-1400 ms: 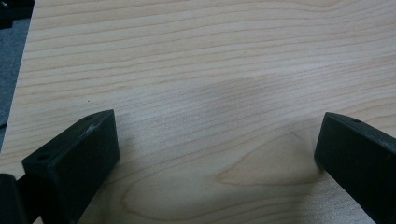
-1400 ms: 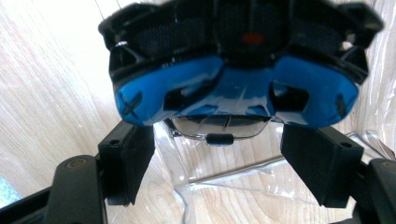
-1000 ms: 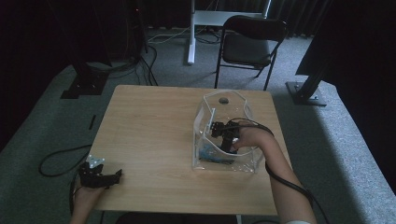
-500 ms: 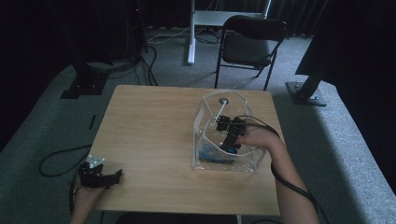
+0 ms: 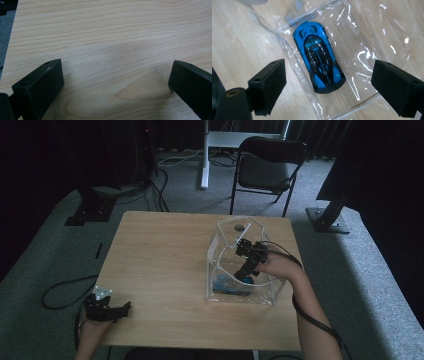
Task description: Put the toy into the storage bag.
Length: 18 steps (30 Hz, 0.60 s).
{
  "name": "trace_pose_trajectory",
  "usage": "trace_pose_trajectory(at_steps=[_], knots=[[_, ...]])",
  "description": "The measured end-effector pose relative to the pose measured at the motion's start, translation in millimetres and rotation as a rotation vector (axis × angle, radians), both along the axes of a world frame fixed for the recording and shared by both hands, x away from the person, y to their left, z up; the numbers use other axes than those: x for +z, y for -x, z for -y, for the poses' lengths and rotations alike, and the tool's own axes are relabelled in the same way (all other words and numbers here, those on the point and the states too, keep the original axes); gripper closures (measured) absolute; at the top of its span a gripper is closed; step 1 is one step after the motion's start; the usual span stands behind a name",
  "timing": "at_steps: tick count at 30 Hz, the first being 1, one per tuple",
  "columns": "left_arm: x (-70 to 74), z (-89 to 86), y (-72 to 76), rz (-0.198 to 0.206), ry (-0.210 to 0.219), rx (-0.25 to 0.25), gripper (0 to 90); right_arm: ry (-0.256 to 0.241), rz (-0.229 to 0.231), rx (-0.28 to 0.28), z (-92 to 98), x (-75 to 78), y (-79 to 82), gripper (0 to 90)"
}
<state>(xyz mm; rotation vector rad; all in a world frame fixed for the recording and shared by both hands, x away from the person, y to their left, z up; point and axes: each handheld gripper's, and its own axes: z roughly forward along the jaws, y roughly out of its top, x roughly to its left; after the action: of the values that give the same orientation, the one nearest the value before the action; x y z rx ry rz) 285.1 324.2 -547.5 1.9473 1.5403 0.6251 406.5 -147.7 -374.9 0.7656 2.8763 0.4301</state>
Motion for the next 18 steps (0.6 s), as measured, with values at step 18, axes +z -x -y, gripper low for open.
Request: trace_pose_trajectory(at_steps=[18], knots=[[-0.1,0.0,-0.1,0.002,0.000,0.000,0.3,-0.244,0.134,-0.025,28.9,28.5,16.2,12.2]])
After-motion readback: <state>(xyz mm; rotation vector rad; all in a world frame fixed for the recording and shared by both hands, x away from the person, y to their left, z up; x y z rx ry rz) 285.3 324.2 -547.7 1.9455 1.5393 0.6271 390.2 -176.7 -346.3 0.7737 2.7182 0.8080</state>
